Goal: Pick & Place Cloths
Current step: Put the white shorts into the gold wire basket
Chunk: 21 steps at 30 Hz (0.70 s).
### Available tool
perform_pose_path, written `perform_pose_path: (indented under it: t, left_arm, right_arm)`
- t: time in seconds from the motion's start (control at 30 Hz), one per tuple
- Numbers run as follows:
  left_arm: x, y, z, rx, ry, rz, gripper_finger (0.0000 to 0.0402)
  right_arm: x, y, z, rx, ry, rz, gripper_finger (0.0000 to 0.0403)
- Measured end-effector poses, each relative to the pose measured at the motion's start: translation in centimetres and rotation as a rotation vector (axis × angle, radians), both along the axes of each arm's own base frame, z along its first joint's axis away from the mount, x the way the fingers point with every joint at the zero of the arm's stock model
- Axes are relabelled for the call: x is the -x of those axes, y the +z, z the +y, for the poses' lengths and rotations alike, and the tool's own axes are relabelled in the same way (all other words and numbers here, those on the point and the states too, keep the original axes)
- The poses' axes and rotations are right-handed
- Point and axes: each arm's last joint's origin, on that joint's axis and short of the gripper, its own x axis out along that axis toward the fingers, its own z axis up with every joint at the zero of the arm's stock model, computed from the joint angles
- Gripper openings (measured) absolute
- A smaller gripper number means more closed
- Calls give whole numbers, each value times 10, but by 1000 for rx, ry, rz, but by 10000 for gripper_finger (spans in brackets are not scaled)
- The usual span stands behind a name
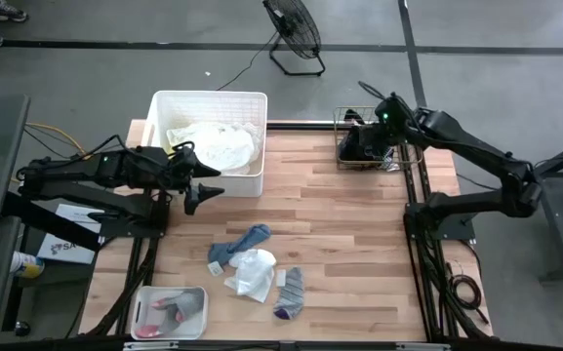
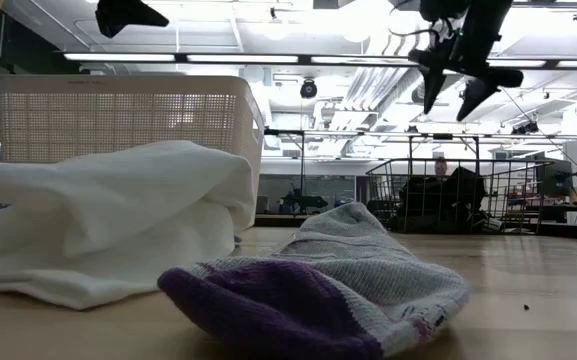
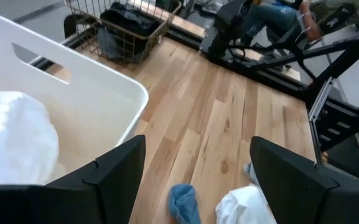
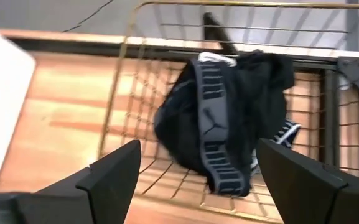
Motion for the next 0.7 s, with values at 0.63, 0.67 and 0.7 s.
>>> perform_pose_path:
  t: [0.63,0.67,0.7]
  left_arm:
    - [-71,-48,-15,39,-469,284,285]
    - [-75,-51,-17,28,-494,300,285]
    - [-78,-55,-19,9,-519,314,285]
  right_arm:
    - [-30,3,56,61,232,-5,311]
    - [-31,3,58,61,240,-5,311]
    - [-32,3,59,61,248,-5,311]
